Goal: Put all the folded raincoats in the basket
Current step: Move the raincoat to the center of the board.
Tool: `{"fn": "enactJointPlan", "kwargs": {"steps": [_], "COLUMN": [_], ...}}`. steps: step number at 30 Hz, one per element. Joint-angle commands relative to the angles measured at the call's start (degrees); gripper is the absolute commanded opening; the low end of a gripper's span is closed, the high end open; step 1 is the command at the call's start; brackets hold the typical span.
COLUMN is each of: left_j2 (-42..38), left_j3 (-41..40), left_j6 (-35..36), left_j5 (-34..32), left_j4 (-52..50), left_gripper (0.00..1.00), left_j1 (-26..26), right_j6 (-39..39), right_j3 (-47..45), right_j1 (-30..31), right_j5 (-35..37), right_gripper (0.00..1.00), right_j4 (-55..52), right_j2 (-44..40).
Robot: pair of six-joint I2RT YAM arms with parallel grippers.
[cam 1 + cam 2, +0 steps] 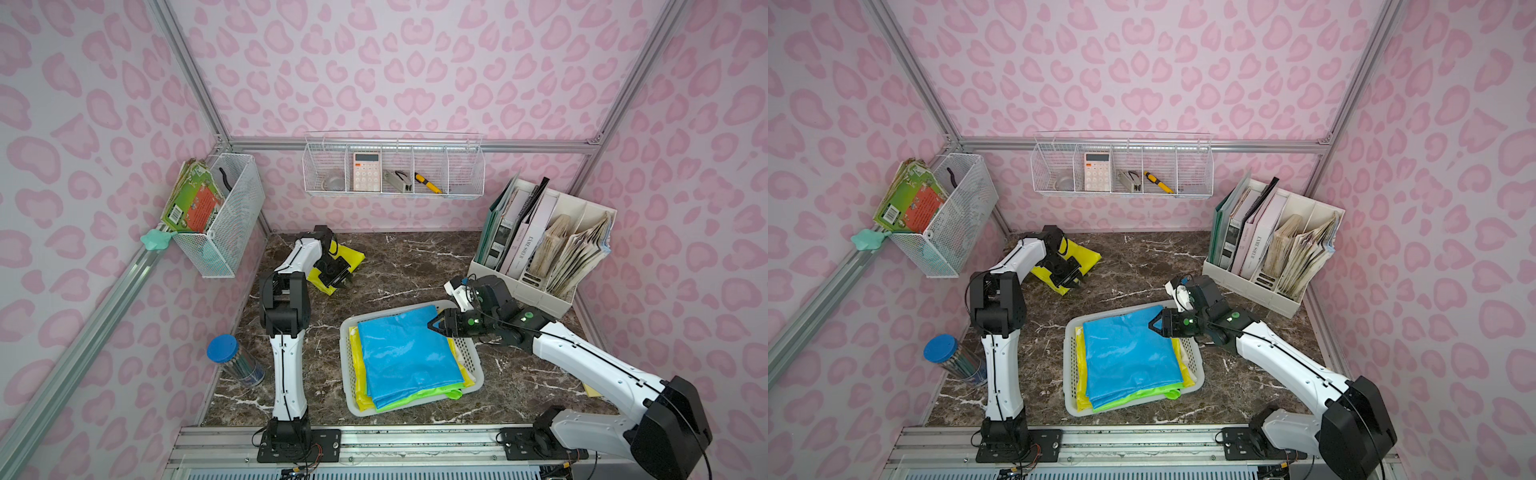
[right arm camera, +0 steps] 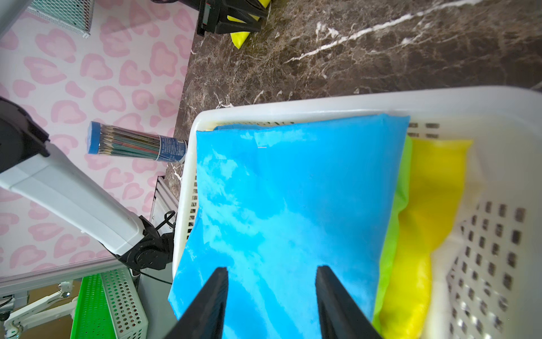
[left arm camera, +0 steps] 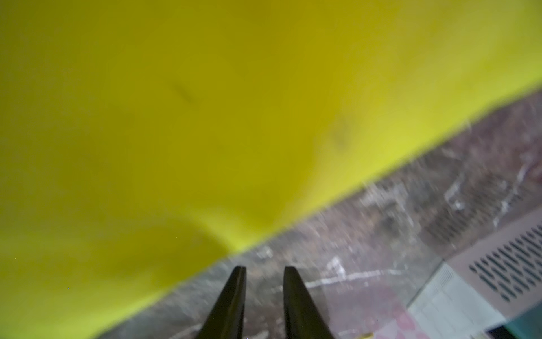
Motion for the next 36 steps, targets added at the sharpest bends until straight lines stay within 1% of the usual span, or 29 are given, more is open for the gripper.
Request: {"fn": "enactJointPlan", "kwargs": {"steps": [1, 4, 7, 9, 12, 13, 15, 17, 20, 22, 25, 27, 29, 33, 36], "left_j2": [-4.94, -7.6, -6.86, -4.69, 0.42, 1.98, 4.43, 7.03, 10.64, 13.22, 16.82, 16.77, 14.81, 5.97, -0.78], "left_j3": [0.18, 2.76, 6.49, 7.78, 12.03, 13.41, 15.7, 18.14, 20.84, 22.05, 24.0, 21.8, 17.44, 3.83, -6.05], "left_j6": [-1.22, 0.5, 3.7, 4.25, 3.74, 3.76, 3.58, 2.96, 2.18, 2.04, 1.73, 1.91, 1.89, 0.67, -1.09], "left_j5": [3.58, 3.57, 1.57, 0.1, -2.85, -3.78, -5.03, -5.23, -5.02, -4.19, -1.75, -1.51, -0.08, 1.35, 2.46], "left_j4": [1.14, -1.15, -4.41, -5.27, -8.32, -8.36, -7.91, -7.04, -5.97, -5.67, -7.87, -8.49, -7.23, -0.37, 4.92], "left_gripper": [0.3, 0.32, 0.33, 0.32, 0.31, 0.31, 0.31, 0.32, 0.32, 0.33, 0.32, 0.31, 0.3, 0.3, 0.31], "left_j1": [-0.87, -0.77, 0.88, 3.43, 7.61, 8.59, 10.17, 11.52, 12.81, 13.0, 12.43, 11.18, 9.62, 4.75, 0.88], "right_j6": [-1.33, -2.74, -3.91, -4.78, -5.77, -6.01, -6.83, -7.94, -8.54, -8.41, -8.19, -8.14, -7.95, -7.69, -7.44], "right_j3": [2.58, 7.37, 13.76, 18.75, 25.78, 29.88, 35.33, 41.65, 50.46, 54.2, 58.74, 61.27, 63.3, 66.75, 68.16], "right_j1": [-0.22, -0.4, -1.01, -1.19, -1.17, -1.19, -1.17, -1.19, -1.43, -1.4, -1.52, -1.78, -2.21, -3.6, -5.83], "right_j5": [0.06, -0.11, -1.14, -2.25, -3.91, -3.89, -4.06, -4.45, -5.45, -5.75, -6.19, -6.17, -6.73, -8.04, -8.76], "right_gripper": [0.53, 0.56, 0.6, 0.61, 0.61, 0.62, 0.62, 0.63, 0.64, 0.64, 0.64, 0.64, 0.64, 0.64, 0.64], "right_j4": [0.89, 1.3, 0.76, -0.25, -1.41, -2.23, -3.77, -6.11, -10.43, -11.64, -12.57, -13.34, -13.91, -14.13, -13.95], "right_j2": [1.41, 5.0, 11.26, 16.28, 23.85, 26.63, 31.51, 37.3, 45.42, 49.46, 53.9, 56.34, 58.1, 61.6, 63.31]}}
